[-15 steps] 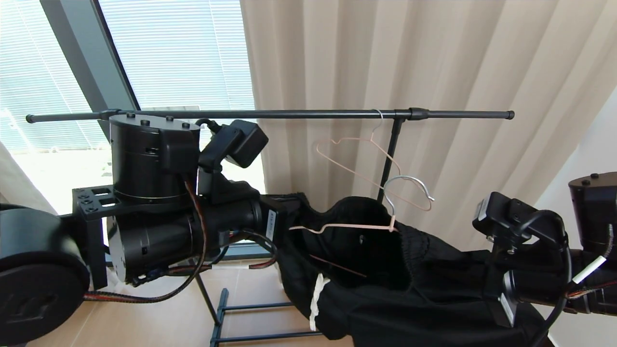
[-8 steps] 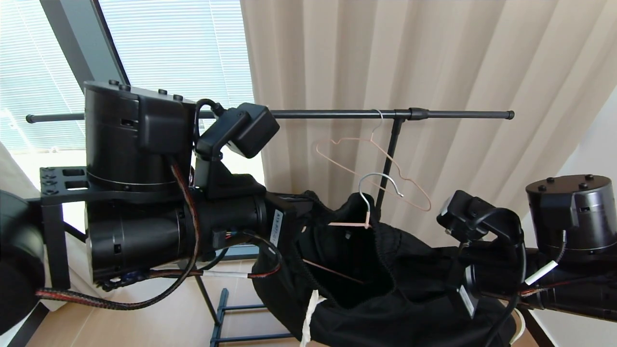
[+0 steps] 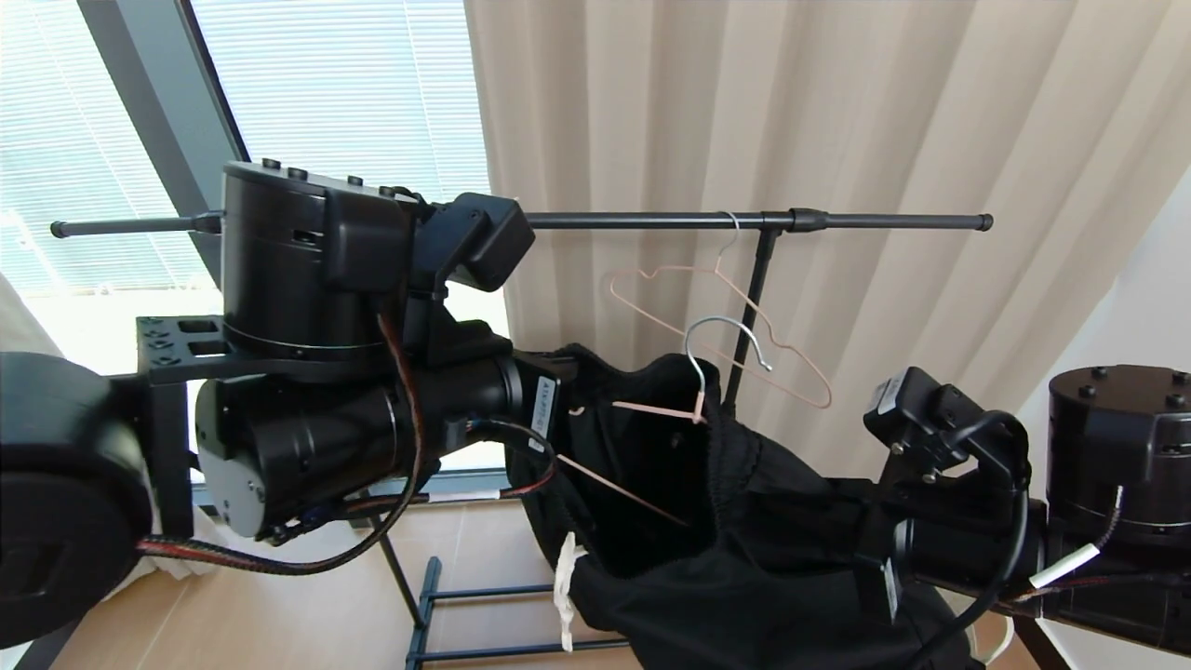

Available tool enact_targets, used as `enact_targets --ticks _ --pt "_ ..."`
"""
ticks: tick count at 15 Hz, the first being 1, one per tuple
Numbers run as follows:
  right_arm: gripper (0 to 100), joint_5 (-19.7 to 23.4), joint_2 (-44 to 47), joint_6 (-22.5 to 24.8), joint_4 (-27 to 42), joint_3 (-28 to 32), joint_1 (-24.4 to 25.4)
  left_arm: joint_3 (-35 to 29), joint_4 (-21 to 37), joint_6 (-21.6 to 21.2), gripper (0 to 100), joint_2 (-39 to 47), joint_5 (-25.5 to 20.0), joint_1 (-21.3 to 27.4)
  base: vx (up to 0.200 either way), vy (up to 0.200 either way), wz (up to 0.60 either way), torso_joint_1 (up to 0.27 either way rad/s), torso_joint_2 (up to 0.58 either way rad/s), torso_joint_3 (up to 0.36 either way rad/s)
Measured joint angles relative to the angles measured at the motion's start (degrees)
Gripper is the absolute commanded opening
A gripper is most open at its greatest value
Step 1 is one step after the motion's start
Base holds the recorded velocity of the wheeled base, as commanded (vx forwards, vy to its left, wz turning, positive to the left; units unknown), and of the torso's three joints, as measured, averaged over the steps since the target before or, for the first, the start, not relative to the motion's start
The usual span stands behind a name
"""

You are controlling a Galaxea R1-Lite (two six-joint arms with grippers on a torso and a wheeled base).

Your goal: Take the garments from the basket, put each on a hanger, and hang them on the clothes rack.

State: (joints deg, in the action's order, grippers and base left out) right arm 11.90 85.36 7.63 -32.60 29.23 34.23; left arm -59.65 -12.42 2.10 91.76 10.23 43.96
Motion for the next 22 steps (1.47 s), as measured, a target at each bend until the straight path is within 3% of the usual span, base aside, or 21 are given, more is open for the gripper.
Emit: enact_targets --ticks 2,6,11,13,16,22 --pt "0 0.3 -0.1 0.0 -0.6 -1.1 0.0 -2.5 -0.6 0.2 0 2.5 2.5 0.1 0.0 0.0 0.0 0.0 0.0 0.0" --pt "0 0.1 0.4 -1.4 -0.5 1.3 0.0 -3.4 -0.7 -0.1 0 4.5 2.8 1.8 0.0 0.0 0.0 0.0 0.0 0.0" --pt "0 0.2 1.9 -4.6 -0.7 5.7 -1.0 5.5 -0.7 -4.1 0 -1.1 -0.2 2.5 0.0 0.0 0.0 0.0 0.0 0.0" --pt "0 0.4 1.9 -5.2 -0.9 6.0 -1.2 8.4 -0.7 -5.3 0 -3.1 -3.3 3.2 0.0 0.0 0.0 0.0 0.0 0.0" --pt "0 0.7 1.7 -5.4 -4.3 5.2 -1.2 10.4 -0.7 -6.1 0 -4.1 -4.0 4.4 0.0 0.0 0.0 0.0 0.0 0.0" --pt "0 7.4 0.8 -5.9 -6.9 4.2 -1.1 8.4 -4.5 -5.6 0 -1.5 -3.7 5.0 0.0 0.0 0.0 0.0 0.0 0.0"
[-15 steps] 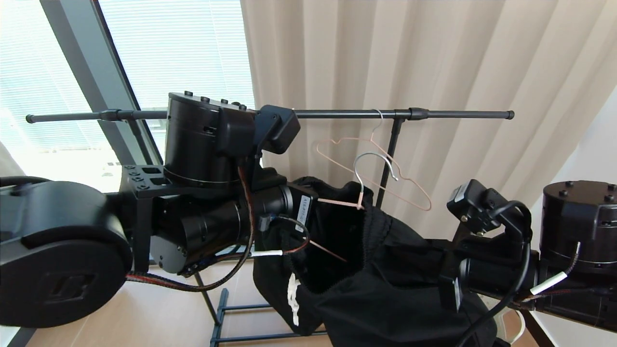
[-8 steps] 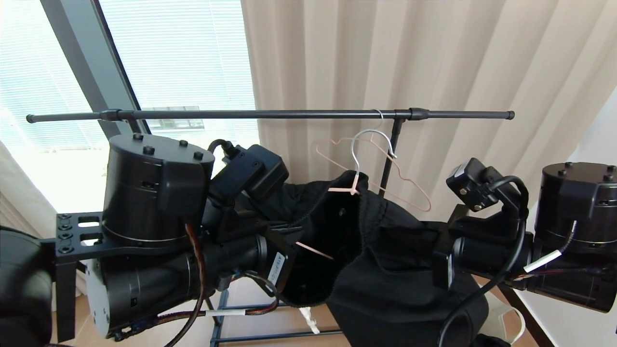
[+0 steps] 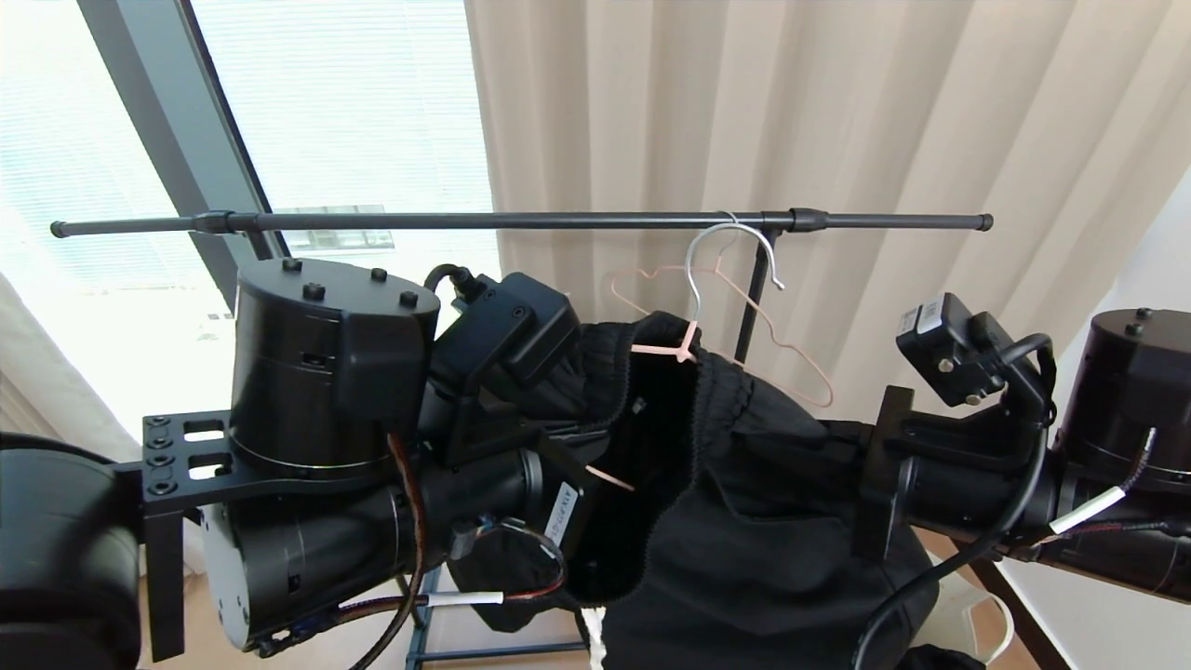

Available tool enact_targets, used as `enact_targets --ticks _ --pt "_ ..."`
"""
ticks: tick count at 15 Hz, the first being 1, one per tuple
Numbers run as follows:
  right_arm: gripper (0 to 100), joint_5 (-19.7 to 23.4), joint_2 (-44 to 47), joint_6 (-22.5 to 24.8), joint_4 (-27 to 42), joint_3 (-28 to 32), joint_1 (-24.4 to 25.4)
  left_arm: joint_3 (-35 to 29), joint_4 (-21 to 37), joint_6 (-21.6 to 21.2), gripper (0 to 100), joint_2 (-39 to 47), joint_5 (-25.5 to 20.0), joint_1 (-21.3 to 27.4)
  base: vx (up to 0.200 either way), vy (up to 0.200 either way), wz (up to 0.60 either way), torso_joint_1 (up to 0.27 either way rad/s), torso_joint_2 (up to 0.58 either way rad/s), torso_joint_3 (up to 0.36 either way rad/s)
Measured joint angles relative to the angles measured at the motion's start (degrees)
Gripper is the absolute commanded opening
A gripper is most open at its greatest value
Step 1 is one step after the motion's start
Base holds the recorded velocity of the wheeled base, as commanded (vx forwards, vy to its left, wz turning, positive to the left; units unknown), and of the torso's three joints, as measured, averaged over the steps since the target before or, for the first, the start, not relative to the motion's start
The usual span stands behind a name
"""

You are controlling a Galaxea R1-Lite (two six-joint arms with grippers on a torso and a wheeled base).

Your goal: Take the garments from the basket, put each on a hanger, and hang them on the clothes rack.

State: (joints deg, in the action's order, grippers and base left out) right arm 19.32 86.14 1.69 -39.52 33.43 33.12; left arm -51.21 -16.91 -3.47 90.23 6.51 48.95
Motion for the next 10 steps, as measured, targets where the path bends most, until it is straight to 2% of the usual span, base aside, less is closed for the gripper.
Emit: enact_targets --ticks 4,5,10 --pt "0 3.1 -1.2 0.0 -0.1 -1.6 0.0 -0.7 -3.2 0.3 0 1.8 0.2 0.0 0.0 0.0 0.0 0.0 0.0 0.0" --pt "0 3.7 -1.6 0.0 0.0 -1.9 0.0 -0.7 -3.8 0.3 100 2.2 0.2 0.0 0.0 0.0 0.0 0.0 0.0 0.0" --pt "0 4.0 -2.8 0.0 -0.1 -2.1 0.0 -0.8 -4.9 0.3 100 3.0 0.3 0.0 0.0 0.0 0.0 0.0 0.0 0.0"
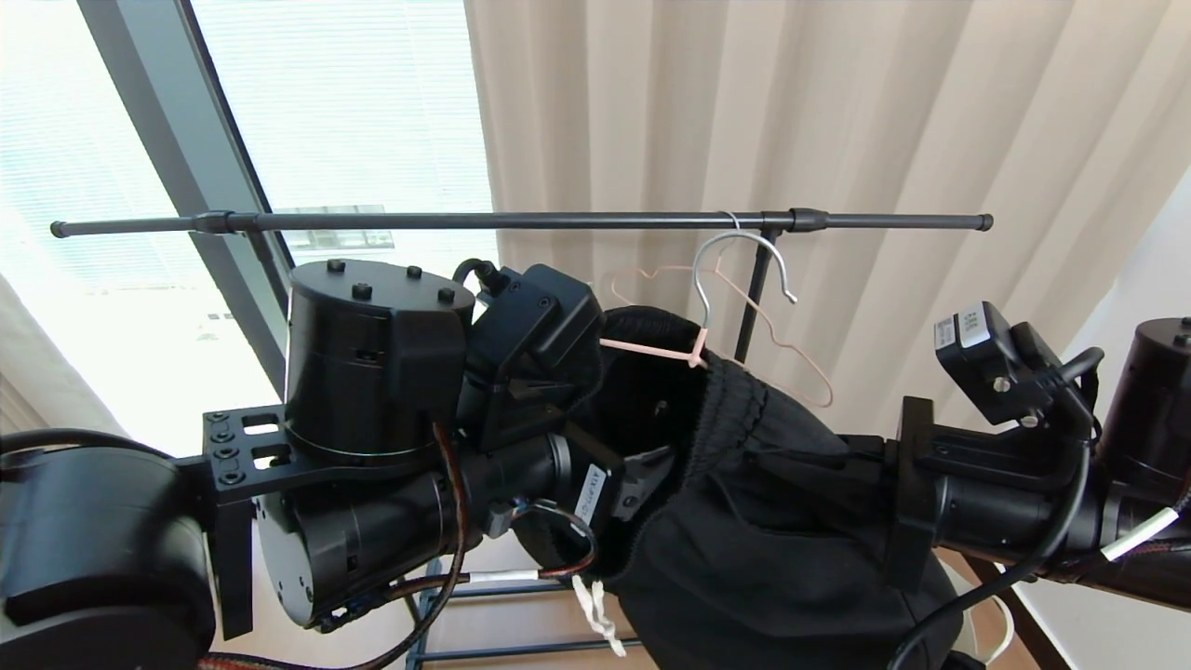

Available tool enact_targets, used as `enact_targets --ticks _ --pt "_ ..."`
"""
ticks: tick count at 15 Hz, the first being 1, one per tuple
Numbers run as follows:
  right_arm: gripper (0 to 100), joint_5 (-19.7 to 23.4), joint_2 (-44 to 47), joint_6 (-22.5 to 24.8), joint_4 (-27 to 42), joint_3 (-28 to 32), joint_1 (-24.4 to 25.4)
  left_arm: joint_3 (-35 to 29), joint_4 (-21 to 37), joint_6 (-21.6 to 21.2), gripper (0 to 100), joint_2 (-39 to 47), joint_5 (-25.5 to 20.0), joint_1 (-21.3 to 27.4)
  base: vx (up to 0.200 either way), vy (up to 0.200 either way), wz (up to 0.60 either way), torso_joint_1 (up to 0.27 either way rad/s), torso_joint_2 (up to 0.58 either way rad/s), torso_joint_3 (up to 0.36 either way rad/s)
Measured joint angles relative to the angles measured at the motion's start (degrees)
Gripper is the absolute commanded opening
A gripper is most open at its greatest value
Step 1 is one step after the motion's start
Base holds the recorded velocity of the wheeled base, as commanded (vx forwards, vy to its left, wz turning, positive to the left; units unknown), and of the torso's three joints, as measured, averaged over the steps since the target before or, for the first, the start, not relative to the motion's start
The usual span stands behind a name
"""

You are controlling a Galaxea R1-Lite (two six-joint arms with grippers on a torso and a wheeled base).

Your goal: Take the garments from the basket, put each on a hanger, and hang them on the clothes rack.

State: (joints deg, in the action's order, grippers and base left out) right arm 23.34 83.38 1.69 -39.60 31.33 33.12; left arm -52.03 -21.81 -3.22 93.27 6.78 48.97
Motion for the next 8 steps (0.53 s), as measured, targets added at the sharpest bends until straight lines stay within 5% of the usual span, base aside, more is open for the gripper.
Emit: enact_targets --ticks 4,8 --pt "0 1.1 0.5 -0.3 -2.0 0.6 -0.7 1.6 0.0 -0.1 100 -2.6 0.2 0.1 0.0 0.0 0.0 0.0 0.0 0.0" --pt "0 7.3 1.7 -2.7 -3.8 0.6 -4.3 4.4 0.2 0.0 100 -7.2 0.2 0.0 0.0 0.0 0.0 0.0 0.0 0.0"
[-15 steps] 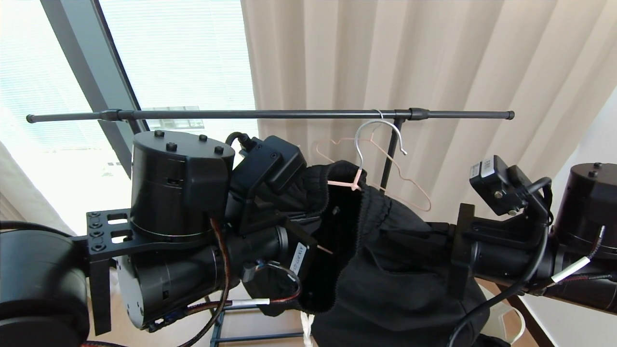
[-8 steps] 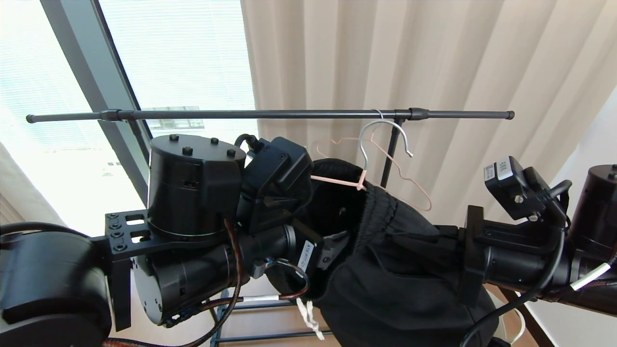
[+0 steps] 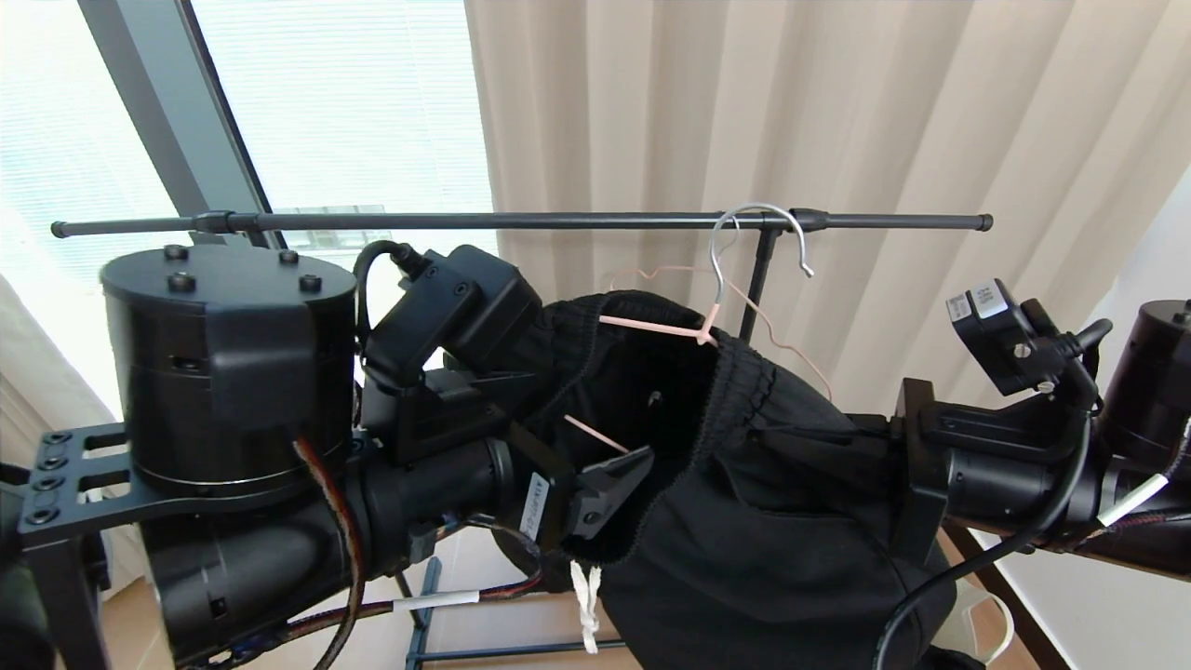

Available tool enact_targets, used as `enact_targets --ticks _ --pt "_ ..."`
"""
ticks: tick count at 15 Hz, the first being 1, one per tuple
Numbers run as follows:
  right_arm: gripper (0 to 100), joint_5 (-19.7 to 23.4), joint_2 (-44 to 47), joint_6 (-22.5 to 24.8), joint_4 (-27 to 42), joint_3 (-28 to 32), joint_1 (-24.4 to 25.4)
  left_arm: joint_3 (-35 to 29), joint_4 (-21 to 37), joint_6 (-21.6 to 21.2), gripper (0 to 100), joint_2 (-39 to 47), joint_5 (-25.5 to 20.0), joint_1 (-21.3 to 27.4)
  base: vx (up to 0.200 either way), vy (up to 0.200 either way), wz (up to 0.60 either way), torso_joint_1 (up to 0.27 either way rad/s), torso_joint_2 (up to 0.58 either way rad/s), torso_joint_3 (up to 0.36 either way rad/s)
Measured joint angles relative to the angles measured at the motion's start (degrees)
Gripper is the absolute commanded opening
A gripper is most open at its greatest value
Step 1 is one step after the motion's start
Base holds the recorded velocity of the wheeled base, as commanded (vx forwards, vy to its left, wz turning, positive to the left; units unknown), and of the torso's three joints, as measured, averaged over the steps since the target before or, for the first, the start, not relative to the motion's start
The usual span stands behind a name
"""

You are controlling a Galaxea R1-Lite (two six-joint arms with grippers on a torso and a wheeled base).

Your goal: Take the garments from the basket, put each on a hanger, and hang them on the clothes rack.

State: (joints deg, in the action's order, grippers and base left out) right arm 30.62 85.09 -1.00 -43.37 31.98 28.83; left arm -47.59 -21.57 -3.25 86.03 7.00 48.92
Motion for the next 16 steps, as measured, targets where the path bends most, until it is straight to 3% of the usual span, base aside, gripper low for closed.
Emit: enact_targets --ticks 5,8,11,14,16 --pt "0 6.4 2.2 0.1 -1.5 -0.1 -4.4 3.6 -0.1 0.1 100 -4.4 -1.1 -1.2 0.0 0.0 0.0 0.0 0.0 0.0" --pt "0 14.0 3.3 1.4 -2.1 -0.2 -7.1 4.6 0.0 0.1 100 -7.3 -5.9 -4.4 0.0 0.0 0.0 0.0 0.0 0.0" --pt "0 15.9 4.2 3.6 -2.1 -0.2 -8.1 4.4 0.4 -0.9 100 -9.8 -9.2 -8.0 0.0 0.0 0.0 0.0 0.0 0.0" --pt "0 19.0 4.5 4.8 -2.1 -0.7 -8.4 4.3 2.8 -7.3 100 -11.6 -21.0 -17.9 0.0 0.0 0.0 0.0 0.0 0.0" --pt "0 21.0 4.5 4.9 -2.1 -1.5 -8.6 3.7 5.1 -17.7 100 -11.9 -33.7 -27.3 0.0 0.0 0.0 0.0 0.0 0.0"
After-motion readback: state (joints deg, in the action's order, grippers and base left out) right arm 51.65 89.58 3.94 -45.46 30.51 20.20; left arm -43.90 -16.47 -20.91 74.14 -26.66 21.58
